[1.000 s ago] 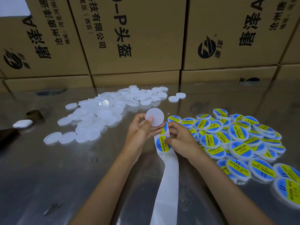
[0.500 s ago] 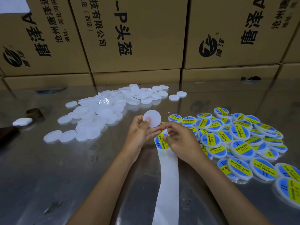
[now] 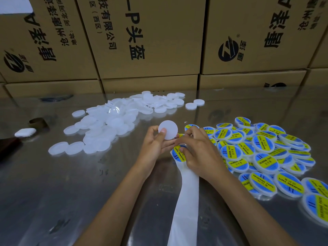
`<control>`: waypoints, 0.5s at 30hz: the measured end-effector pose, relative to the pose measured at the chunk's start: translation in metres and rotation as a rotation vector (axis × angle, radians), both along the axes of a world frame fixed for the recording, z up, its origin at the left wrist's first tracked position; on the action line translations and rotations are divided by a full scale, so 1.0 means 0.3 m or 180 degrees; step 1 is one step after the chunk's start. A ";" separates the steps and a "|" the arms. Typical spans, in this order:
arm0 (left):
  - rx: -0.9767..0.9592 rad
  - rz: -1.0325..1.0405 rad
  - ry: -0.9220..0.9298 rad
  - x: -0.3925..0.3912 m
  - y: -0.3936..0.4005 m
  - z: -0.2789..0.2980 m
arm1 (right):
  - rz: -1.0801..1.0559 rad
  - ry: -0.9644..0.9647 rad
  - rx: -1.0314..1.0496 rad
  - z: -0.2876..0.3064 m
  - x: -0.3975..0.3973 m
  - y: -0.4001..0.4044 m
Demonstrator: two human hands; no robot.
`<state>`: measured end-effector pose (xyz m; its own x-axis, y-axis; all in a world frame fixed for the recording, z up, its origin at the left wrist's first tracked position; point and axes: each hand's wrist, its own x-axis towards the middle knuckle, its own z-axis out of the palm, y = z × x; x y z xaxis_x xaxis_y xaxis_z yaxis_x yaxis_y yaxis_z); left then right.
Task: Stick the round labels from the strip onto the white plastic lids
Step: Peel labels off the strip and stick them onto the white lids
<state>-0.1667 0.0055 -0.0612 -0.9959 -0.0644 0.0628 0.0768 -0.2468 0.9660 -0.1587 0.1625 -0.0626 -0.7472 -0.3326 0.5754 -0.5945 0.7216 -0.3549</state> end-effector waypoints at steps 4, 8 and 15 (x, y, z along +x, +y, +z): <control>-0.0250 0.0013 -0.0031 -0.001 0.006 -0.011 | 0.0109 0.0190 -0.0014 0.003 0.003 -0.007; -0.0373 0.0026 -0.0081 0.003 0.013 -0.022 | 0.0293 -0.0113 -0.0608 0.011 0.013 -0.024; -0.0322 0.0020 -0.0235 0.005 0.015 -0.009 | 0.0458 -0.1186 -0.2881 0.052 0.008 -0.013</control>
